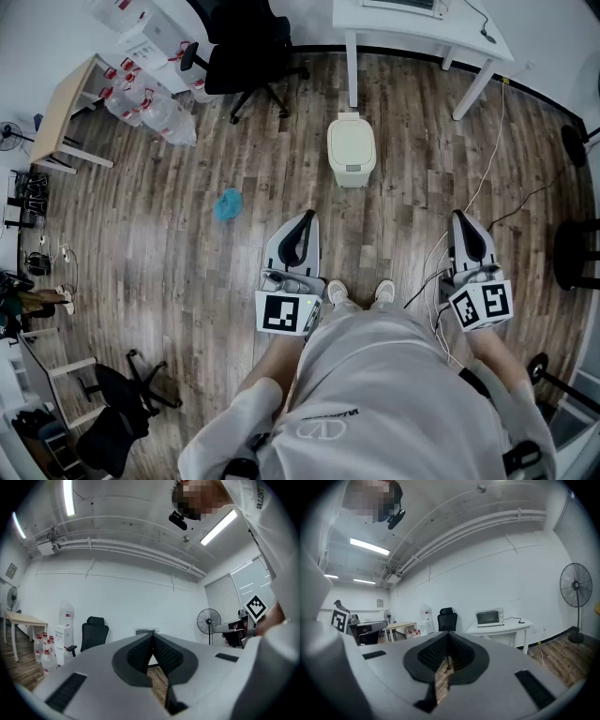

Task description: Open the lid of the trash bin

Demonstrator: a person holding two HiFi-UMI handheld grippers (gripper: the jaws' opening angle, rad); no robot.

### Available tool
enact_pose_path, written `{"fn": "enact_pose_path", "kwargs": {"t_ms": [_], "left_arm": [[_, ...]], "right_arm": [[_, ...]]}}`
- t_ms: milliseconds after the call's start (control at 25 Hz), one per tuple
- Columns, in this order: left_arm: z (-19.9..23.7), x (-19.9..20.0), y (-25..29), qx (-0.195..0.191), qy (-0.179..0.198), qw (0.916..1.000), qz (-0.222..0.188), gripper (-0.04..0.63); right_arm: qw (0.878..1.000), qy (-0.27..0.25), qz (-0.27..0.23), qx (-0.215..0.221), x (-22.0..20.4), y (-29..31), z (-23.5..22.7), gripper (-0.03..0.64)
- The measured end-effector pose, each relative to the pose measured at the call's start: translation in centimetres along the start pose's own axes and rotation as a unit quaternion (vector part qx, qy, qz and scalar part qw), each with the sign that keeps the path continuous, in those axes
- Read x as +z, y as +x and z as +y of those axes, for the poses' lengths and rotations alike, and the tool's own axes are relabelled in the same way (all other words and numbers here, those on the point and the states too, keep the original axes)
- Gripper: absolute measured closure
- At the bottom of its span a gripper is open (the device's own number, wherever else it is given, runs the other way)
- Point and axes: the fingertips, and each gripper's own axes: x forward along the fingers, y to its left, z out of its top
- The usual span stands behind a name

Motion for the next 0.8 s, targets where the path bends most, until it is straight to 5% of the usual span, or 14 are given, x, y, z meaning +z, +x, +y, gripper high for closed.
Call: {"fn": "enact_pose_path", "kwargs": {"t_ms": [800], "left_arm": [[3.0, -0.8, -1.5, -0.023, -0.018, 0.9996, -0.005, 0.597]], "right_arm": [[1.0, 0.013, 0.004, -0.008, -1.1, 1.5, 4.1, 0.6]]}}
